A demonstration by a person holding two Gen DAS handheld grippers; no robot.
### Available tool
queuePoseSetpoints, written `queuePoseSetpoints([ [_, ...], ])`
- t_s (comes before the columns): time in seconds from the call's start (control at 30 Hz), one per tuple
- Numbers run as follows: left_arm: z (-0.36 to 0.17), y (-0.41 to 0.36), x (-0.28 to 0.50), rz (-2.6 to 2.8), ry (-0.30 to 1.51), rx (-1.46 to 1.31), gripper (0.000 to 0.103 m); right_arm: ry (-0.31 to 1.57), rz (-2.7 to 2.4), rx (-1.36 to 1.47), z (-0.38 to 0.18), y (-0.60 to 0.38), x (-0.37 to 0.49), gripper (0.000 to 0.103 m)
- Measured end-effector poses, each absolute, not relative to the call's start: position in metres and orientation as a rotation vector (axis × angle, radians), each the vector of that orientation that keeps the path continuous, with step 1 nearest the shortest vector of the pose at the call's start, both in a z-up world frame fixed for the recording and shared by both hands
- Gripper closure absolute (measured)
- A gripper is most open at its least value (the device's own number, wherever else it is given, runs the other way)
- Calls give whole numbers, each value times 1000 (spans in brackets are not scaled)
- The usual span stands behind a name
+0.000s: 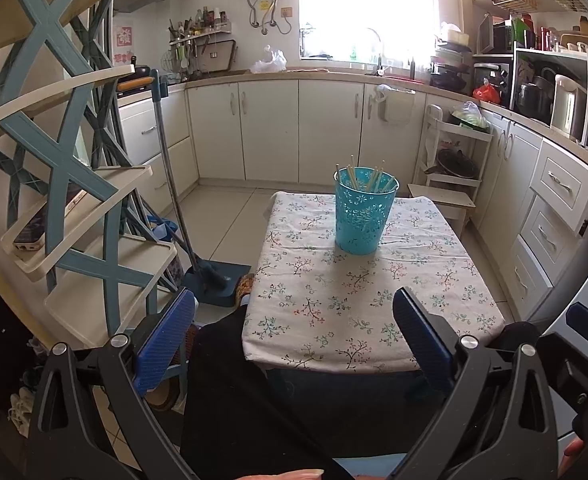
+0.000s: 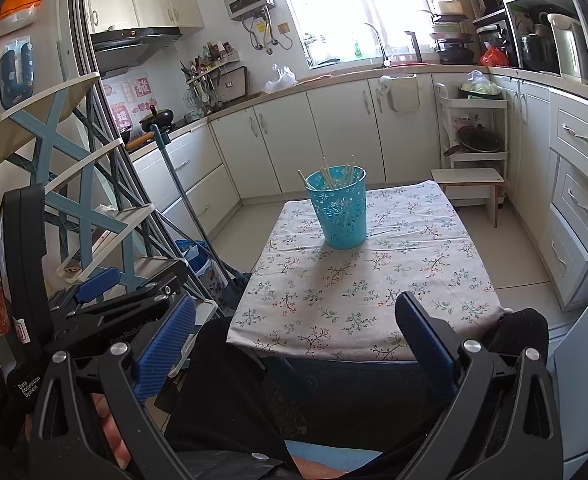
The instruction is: Organize utensils
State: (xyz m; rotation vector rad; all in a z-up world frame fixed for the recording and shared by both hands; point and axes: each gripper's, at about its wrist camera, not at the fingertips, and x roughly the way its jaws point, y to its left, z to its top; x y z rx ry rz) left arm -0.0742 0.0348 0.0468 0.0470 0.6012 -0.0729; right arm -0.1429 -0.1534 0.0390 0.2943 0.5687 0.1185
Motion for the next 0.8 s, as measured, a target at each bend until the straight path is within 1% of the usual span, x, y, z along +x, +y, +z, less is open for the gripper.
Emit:
queuePoseSetpoints([
  [0.4, 42, 27, -50, -74, 621, 54, 8, 601, 125, 288, 32, -159, -124, 7],
  [0.6, 29, 14, -9, -82, 676, 55, 8, 645, 107, 306, 14, -172, -91, 7],
  [0.8, 7, 1, 41, -73, 743, 68, 8, 713, 36, 309, -17, -196, -35, 7],
])
